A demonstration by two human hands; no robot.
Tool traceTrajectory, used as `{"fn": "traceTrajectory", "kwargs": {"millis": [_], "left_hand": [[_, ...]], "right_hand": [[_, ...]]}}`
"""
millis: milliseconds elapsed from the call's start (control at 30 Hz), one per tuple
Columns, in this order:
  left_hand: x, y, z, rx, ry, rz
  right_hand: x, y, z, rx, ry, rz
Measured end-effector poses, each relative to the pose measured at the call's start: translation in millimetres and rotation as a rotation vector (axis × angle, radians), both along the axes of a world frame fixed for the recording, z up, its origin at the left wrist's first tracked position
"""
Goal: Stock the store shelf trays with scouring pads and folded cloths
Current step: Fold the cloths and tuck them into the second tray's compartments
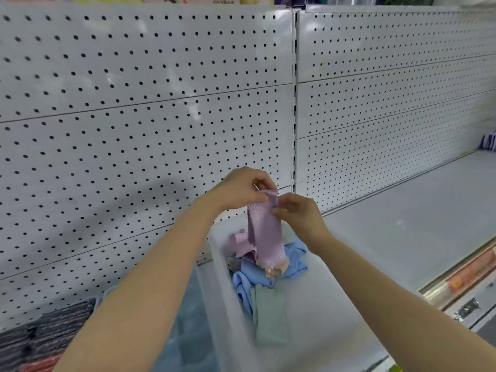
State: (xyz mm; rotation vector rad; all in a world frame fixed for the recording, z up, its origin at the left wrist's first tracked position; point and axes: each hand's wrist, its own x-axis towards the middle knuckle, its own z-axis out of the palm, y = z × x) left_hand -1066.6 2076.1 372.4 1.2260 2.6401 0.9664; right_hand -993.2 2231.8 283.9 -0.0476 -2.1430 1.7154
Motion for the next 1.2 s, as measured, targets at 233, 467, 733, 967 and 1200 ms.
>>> {"fn": "traceTrajectory", "kwargs": {"millis": [233, 467, 733, 967, 1200], "left_hand": [[15.5, -72.2, 21.2, 0.354, -0.241, 0.132], [28.2, -134.3, 12.1, 0.604, -0.578, 0.376], [59.5, -175.2, -20.4, 0.707, -0.568, 0.503], [61.6, -201.4, -29.9, 0.657, -0.337, 0.461], [54.8, -204.3, -38.6, 0.301, -0.055, 0.547]], "right_hand": [[6.0, -60.8, 33.3, -0.383, -0.043, 0.334], [3.6, -122.6, 45.6, -0.473, -0.073, 0.288], [-1.5, -162.4, 41.7, -0.571, -0.146, 0.170], [0.0, -180.6, 43.0, -0.423, -0.142, 0.315], [-6.9, -188.6, 36.8, -0.035, -0.094, 0.332]]}}
